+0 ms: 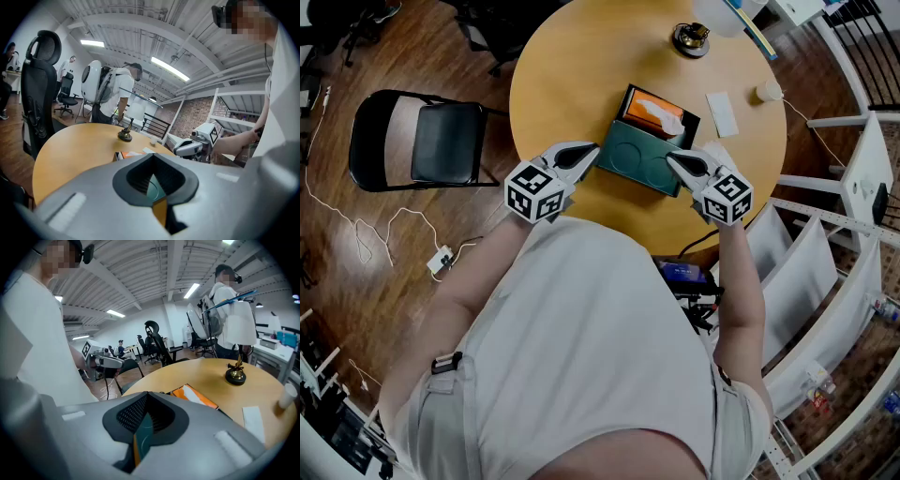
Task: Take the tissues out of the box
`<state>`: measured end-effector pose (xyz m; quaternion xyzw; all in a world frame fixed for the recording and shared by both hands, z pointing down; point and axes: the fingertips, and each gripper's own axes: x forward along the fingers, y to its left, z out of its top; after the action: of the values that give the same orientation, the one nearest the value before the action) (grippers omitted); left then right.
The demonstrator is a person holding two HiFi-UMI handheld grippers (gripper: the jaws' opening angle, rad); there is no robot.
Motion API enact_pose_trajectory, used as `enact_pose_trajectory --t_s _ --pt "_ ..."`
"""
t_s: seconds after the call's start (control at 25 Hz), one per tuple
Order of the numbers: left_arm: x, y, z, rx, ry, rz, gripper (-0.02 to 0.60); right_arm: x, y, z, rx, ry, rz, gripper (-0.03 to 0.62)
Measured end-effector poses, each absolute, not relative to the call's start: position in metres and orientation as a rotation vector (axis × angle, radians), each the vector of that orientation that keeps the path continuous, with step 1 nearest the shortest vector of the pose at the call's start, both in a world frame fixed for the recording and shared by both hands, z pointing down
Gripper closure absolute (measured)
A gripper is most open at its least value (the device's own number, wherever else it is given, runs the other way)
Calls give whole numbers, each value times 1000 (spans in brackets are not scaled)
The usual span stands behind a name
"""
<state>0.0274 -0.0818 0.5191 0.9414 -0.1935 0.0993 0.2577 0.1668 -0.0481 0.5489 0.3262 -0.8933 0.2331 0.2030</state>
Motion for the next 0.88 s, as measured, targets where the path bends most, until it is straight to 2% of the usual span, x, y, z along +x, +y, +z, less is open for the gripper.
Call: enact_pose_trajectory --t_s 0.16,0.32,0.72,0.88 --pt "28 -91 514 2570 -531 260 581 180 -69 559 946 -2379 490 587" --pt "26 -96 509 2577 -542 241 581 197 -101 597 856 -2206 399 462" --pt "-21 -91 523 2501 -693 248 581 201 -165 690 536 -1871 276 273" --pt "-41 -85 528 2468 -773 250 581 202 -168 719 447 -1772 291 235"
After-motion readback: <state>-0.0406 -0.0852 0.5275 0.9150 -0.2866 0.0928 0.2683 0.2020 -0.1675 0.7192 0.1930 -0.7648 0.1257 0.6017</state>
